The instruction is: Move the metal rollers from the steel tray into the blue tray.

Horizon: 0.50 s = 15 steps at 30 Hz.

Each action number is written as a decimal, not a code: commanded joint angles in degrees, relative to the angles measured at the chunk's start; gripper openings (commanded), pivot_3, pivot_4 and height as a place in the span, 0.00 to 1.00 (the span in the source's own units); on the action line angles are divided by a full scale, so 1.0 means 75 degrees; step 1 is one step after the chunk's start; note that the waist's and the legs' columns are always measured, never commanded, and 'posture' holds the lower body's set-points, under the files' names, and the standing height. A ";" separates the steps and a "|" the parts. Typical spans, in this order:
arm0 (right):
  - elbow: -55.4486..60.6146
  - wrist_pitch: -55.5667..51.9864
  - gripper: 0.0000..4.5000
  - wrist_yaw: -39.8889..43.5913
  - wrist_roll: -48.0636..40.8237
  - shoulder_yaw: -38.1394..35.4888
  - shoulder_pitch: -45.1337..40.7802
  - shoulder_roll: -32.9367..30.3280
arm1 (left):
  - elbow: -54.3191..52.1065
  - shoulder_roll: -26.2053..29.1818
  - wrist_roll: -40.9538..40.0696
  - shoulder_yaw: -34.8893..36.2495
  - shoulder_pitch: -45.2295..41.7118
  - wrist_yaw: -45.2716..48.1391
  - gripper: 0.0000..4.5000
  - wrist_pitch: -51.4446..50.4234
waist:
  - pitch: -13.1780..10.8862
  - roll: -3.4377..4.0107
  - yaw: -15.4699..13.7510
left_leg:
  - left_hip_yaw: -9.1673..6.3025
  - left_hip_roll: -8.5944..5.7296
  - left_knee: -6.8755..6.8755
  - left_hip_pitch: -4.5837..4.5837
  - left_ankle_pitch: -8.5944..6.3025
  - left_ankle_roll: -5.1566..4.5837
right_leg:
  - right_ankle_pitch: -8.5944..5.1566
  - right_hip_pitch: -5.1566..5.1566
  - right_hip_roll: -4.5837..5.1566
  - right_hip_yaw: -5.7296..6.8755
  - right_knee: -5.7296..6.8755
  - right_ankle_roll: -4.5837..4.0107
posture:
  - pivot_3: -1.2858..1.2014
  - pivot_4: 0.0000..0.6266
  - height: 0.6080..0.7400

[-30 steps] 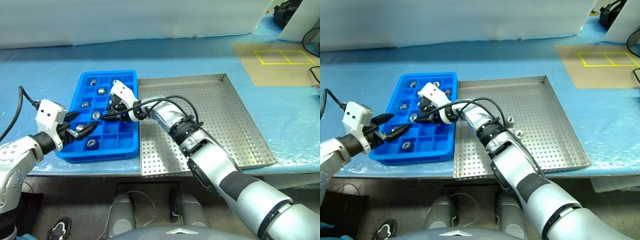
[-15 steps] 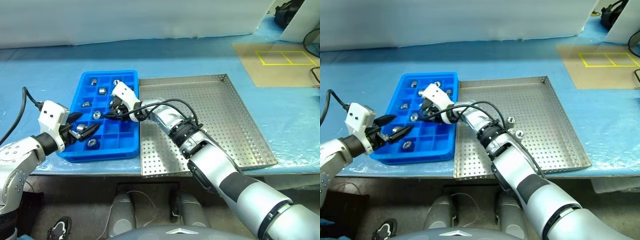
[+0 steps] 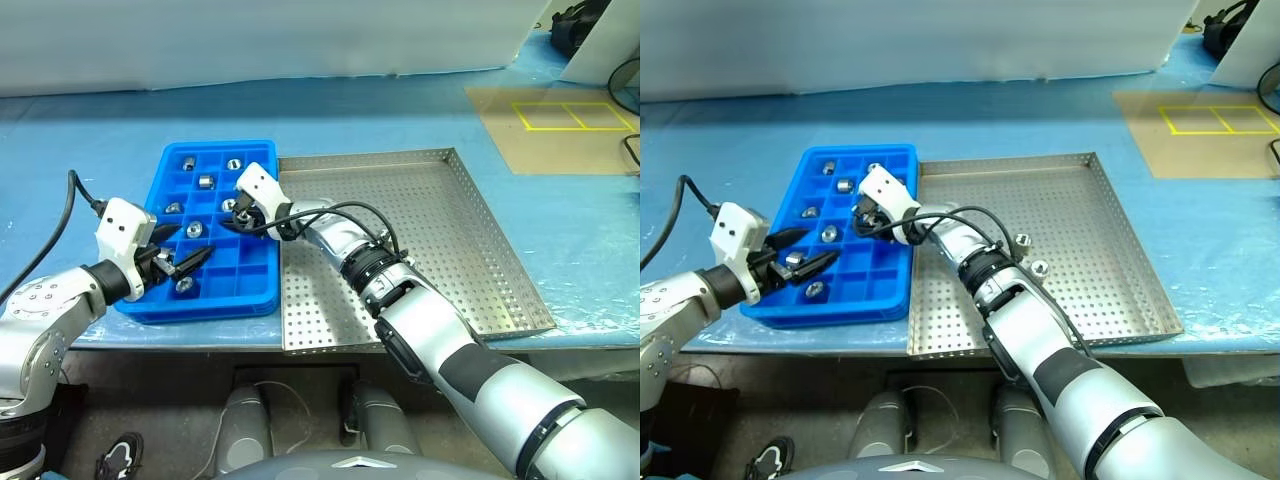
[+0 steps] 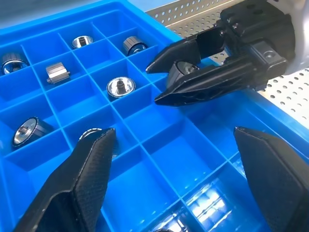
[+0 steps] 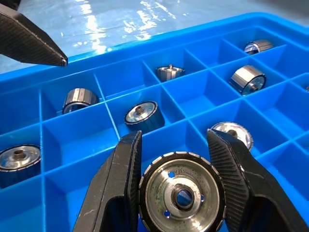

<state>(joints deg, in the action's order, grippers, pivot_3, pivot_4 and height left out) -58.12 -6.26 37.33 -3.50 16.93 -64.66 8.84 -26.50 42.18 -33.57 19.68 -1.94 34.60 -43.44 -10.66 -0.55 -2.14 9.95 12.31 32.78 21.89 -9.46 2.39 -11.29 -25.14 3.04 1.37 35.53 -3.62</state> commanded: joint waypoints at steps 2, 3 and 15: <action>0.0024 0.0375 0.37 -0.0212 0.0085 -0.0181 -0.0322 0.0752 | -0.0016 0.0032 0.0016 -0.0048 -0.0175 0.0052 0.92 0.0150 | 0.0000 0.0000 0.0002 | 0.0000 0.0000 0.0000 0.0000 0.0000 0.0000 | 0.0000 0.0000 0.0000 0.0000 0.0001 0.0000 | 0.49 0.24 1.00; 0.0013 0.0452 0.45 -0.0201 0.0132 -0.0157 -0.0297 0.0729 | -0.0006 0.0028 0.0018 -0.0069 -0.0194 0.0055 0.92 0.0152 | 0.0000 0.0000 0.0003 | 0.0000 0.0000 0.0000 -0.0001 0.0000 0.0000 | 0.0000 0.0000 0.0000 0.0000 0.0001 0.0000 | 0.49 0.24 1.00; 0.1438 -0.0420 0.81 0.0518 -0.0470 -0.0985 -0.0214 -0.0120 | 0.0074 -0.0072 -0.0113 -0.0271 -0.0462 0.0142 0.92 0.0181 | 0.0000 -0.0001 0.0016 | 0.0000 0.0000 0.0003 -0.0001 0.0000 0.0000 | 0.0000 0.0000 -0.0001 -0.0001 0.0006 -0.0001 | 0.48 0.24 1.00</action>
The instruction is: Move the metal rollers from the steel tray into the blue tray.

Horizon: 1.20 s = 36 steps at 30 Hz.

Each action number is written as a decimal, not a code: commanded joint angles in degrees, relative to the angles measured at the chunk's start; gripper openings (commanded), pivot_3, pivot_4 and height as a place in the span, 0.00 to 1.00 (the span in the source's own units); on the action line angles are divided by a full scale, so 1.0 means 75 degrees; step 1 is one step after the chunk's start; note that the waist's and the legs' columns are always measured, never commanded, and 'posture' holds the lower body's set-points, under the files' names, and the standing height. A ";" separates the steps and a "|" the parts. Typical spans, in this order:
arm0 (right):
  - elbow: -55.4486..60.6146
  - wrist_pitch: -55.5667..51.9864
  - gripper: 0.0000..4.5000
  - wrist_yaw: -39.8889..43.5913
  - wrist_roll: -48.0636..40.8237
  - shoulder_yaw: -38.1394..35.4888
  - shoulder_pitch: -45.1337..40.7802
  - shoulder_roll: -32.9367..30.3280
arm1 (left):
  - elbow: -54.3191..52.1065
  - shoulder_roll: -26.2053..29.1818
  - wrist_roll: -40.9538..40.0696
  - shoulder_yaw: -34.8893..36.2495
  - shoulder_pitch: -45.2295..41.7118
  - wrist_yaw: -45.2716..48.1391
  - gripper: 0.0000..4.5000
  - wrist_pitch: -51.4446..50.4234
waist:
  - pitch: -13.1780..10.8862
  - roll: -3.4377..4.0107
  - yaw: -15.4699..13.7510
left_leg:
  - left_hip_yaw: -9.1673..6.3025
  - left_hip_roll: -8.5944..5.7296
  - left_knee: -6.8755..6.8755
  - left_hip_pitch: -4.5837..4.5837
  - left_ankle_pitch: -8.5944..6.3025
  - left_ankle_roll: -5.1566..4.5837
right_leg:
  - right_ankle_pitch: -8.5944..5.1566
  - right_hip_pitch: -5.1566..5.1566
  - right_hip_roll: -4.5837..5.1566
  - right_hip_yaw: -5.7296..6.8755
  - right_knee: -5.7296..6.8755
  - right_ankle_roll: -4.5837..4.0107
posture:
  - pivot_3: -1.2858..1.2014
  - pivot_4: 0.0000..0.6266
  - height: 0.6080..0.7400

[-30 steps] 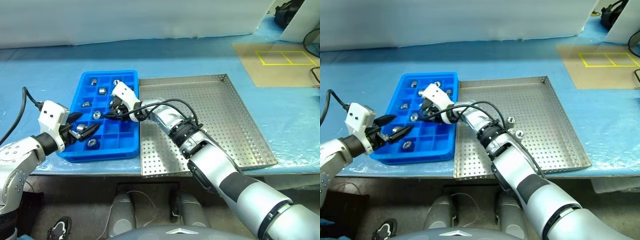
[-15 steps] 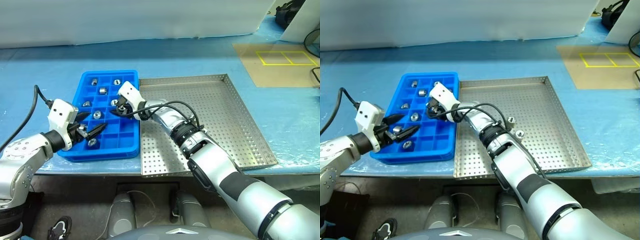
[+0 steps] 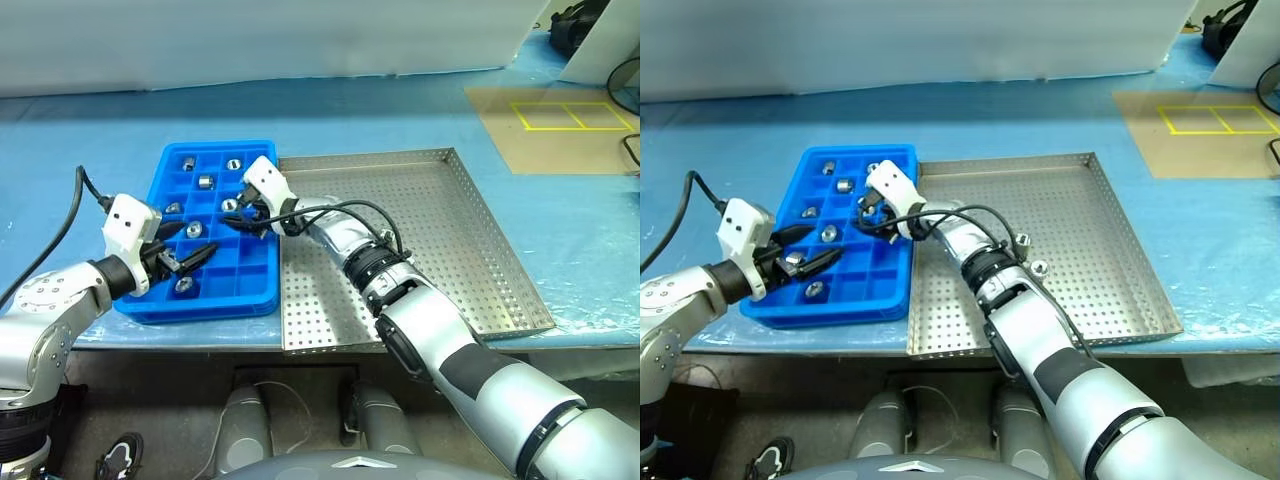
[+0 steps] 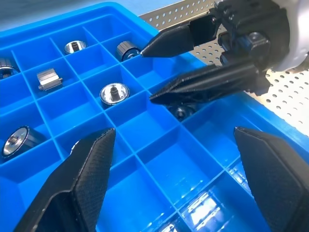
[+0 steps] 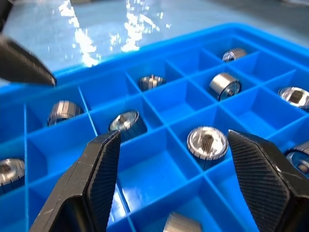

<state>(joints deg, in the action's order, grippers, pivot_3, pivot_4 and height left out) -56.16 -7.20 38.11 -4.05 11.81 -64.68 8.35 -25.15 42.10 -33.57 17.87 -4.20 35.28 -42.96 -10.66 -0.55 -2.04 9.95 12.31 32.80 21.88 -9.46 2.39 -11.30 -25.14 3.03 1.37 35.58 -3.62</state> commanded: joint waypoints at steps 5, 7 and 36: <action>0.3998 -0.1511 0.81 0.1978 -0.0833 -0.0296 0.1124 -0.1789 | -0.0136 -0.0255 -0.0123 -0.0461 -0.0358 0.0125 0.92 0.0084 | 0.0007 -0.0012 -0.0100 | -0.0006 -0.0004 0.0001 0.0000 0.0000 -0.0002 | -0.0002 0.0019 0.0001 0.0001 -0.0008 0.0004 | 0.47 0.24 1.00; 0.5009 -0.2119 0.81 0.2335 -0.0982 -0.0339 0.1684 -0.2618 | -0.0054 -0.0355 -0.0096 -0.0673 -0.0471 0.0165 0.92 0.0122 | 0.0010 -0.0017 -0.0131 | -0.0006 -0.0015 0.0007 -0.0005 -0.0001 -0.0003 | -0.0004 0.0041 0.0005 0.0000 -0.0019 0.0007 | 0.46 0.24 1.00; 0.6666 -0.3065 0.81 0.2687 -0.0818 -0.0767 0.5747 -0.6537 | 0.1224 -0.0957 0.0438 -0.2413 -0.1924 0.1312 0.92 0.0610 | 0.0012 -0.0014 0.0395 | 0.0002 -0.0011 0.0035 -0.0052 -0.0015 -0.0029 | -0.0027 0.0078 -0.0024 -0.0024 -0.0032 0.0054 | 0.39 0.24 1.00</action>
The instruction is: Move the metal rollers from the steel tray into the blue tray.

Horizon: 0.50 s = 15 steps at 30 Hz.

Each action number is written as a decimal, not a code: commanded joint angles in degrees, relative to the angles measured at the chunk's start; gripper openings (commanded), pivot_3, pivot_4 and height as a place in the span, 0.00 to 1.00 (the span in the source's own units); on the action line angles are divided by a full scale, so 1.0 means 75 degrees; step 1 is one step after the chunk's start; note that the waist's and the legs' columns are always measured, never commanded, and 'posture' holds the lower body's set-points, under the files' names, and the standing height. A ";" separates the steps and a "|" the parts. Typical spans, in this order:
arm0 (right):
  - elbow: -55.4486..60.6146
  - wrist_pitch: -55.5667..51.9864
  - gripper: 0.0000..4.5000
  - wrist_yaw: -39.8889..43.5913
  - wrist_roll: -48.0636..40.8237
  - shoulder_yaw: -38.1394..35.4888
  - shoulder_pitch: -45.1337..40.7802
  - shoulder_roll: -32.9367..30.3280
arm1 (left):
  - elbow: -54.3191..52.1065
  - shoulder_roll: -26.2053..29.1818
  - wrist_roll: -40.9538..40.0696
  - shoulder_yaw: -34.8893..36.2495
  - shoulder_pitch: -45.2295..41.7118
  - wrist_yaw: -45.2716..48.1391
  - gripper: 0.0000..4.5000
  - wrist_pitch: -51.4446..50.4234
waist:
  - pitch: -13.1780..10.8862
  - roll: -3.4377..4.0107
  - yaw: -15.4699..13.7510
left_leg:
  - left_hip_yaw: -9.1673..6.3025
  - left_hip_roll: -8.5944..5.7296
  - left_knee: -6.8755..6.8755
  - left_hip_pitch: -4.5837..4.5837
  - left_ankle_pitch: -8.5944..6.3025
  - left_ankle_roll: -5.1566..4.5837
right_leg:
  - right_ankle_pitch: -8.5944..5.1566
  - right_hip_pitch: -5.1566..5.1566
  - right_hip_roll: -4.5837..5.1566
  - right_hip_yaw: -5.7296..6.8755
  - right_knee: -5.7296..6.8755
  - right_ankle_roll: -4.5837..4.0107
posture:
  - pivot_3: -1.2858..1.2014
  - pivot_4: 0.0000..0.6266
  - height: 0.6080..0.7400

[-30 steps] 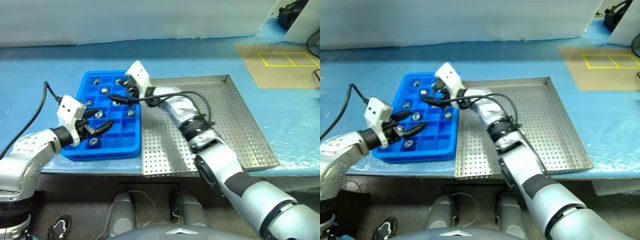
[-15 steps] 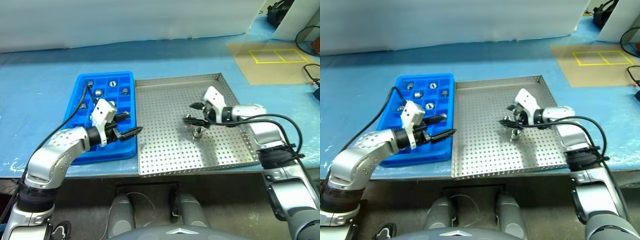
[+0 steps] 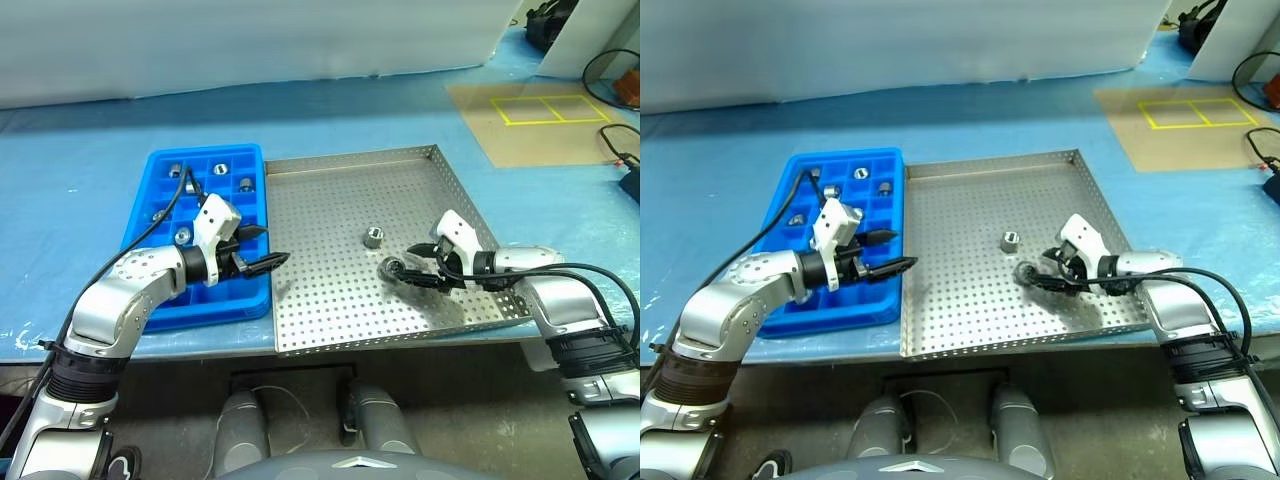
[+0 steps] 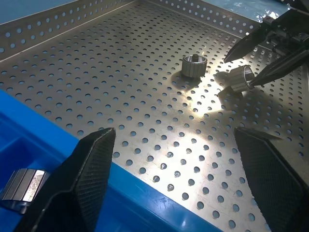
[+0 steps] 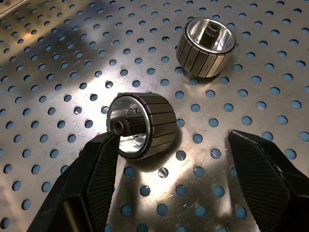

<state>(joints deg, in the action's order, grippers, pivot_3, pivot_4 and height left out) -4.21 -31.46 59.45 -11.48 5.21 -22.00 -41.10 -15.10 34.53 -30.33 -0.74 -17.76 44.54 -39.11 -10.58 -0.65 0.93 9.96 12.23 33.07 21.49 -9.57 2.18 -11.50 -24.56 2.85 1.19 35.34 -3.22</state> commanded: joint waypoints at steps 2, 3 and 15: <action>-0.0361 0.0292 0.81 -0.0187 0.0273 0.0224 0.0073 0.0075 | -0.0115 0.0068 0.0009 0.0090 -0.0115 0.0095 0.92 0.0090 | 0.0001 -0.0001 -0.0001 | 0.0000 0.0000 0.0001 -0.0028 -0.0001 -0.0001 | -0.0006 0.0032 0.0000 0.0002 -0.0009 0.0009 | 0.39 0.24 1.00; -0.0387 0.0388 0.81 -0.0196 0.0342 0.0301 0.0085 0.0081 | -0.0106 0.0079 0.0019 0.0098 -0.0110 0.0103 0.92 0.0096 | 0.0002 -0.0002 -0.0001 | 0.0000 0.0000 0.0000 -0.0042 -0.0002 -0.0003 | -0.0007 0.0046 0.0000 0.0003 -0.0015 0.0011 | 0.39 0.24 1.00; -0.0901 0.1000 0.26 -0.0701 0.0627 0.0428 -0.0186 0.0451 | -0.0080 0.0071 0.0129 0.0087 -0.0054 0.0064 0.92 0.0135 | 0.0021 -0.0018 0.0007 | -0.0002 -0.0001 -0.0003 -0.0050 -0.0013 -0.0019 | -0.0005 0.0080 0.0004 0.0010 -0.0070 0.0013 | 0.39 0.24 1.00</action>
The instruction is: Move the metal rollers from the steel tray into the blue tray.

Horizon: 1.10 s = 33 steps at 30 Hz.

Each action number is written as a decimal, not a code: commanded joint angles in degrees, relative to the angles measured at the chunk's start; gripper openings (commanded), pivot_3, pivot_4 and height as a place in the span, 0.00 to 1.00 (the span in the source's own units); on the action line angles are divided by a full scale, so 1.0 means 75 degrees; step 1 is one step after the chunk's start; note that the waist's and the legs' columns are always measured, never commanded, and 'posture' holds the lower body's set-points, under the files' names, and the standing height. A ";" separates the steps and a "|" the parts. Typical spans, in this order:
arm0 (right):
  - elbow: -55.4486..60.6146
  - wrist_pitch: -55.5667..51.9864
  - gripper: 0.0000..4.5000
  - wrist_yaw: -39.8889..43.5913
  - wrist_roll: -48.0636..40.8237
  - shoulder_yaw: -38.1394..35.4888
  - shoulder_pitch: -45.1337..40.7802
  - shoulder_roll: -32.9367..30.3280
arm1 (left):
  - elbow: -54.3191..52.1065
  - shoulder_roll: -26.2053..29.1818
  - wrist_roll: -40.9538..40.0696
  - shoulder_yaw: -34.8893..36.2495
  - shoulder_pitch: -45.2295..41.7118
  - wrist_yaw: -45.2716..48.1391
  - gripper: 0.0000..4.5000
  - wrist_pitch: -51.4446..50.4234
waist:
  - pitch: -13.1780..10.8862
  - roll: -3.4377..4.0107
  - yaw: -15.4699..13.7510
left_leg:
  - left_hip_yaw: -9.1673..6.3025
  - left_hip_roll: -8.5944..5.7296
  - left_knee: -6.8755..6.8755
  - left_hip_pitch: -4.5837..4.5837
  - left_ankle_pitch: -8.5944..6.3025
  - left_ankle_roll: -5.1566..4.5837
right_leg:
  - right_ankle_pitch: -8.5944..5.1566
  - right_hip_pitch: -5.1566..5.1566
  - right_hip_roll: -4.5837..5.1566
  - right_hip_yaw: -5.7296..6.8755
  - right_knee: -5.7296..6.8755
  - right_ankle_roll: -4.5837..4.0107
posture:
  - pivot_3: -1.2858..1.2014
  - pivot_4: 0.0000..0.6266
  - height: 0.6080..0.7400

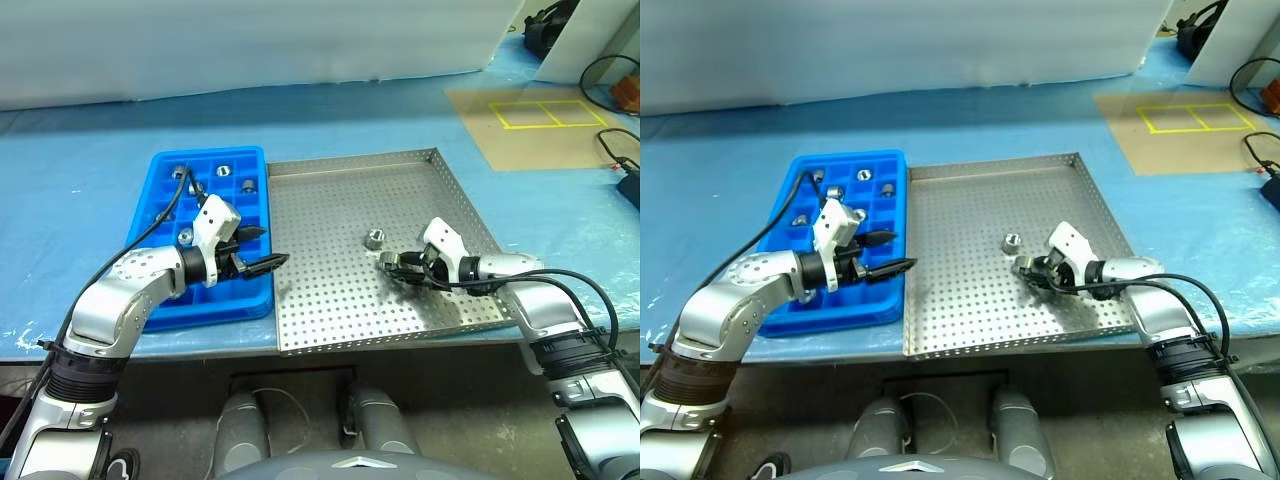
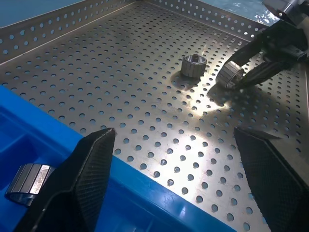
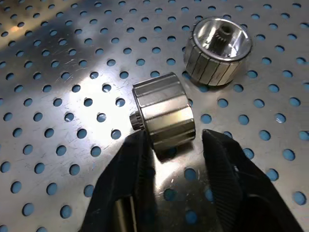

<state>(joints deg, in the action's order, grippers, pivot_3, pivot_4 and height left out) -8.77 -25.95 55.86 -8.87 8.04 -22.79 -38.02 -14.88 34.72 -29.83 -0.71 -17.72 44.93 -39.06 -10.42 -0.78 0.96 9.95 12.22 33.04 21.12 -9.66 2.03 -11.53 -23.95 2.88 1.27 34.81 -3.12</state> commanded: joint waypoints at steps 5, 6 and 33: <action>-0.0437 0.0251 0.01 -0.0344 0.0220 -0.0057 -0.0314 0.0096 | -0.0151 0.0055 0.0068 0.0113 -0.0006 0.0011 0.92 0.0127 | 0.0000 0.0001 0.0005 | 0.0001 0.0001 -0.0007 0.0000 -0.0003 -0.0003 | 0.0001 -0.0002 -0.0001 0.0002 0.0000 -0.0002 | 0.39 0.24 1.00; -0.0351 0.0152 0.01 -0.0272 0.0131 -0.0073 -0.0318 0.0086 | -0.0153 0.0070 0.0061 0.0151 0.0003 0.0015 0.92 0.0126 | 0.0000 0.0000 0.0001 | 0.0001 0.0000 -0.0007 0.0001 -0.0003 -0.0003 | 0.0002 -0.0002 0.0000 0.0002 0.0000 -0.0003 | 0.39 0.24 1.00; -0.0160 -0.0069 0.59 0.1436 -0.0311 0.0072 -0.0391 -0.0519 | -0.0189 0.0213 0.0104 0.0297 0.0052 -0.0033 0.92 0.0125 | -0.0002 0.0004 -0.0023 | 0.0004 0.0000 -0.0018 0.0018 -0.0012 -0.0015 | 0.0024 -0.0015 0.0001 0.0002 -0.0010 -0.0042 | 0.40 0.24 1.00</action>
<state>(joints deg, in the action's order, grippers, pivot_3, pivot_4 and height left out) -12.01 -26.63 65.63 -10.28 9.27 -25.98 -40.87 -14.47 35.71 -28.88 0.04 -17.26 44.69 -38.72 -10.44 -0.76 0.79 9.98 12.22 32.90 21.26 -9.76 1.92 -11.35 -24.07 2.89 1.28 34.73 -3.45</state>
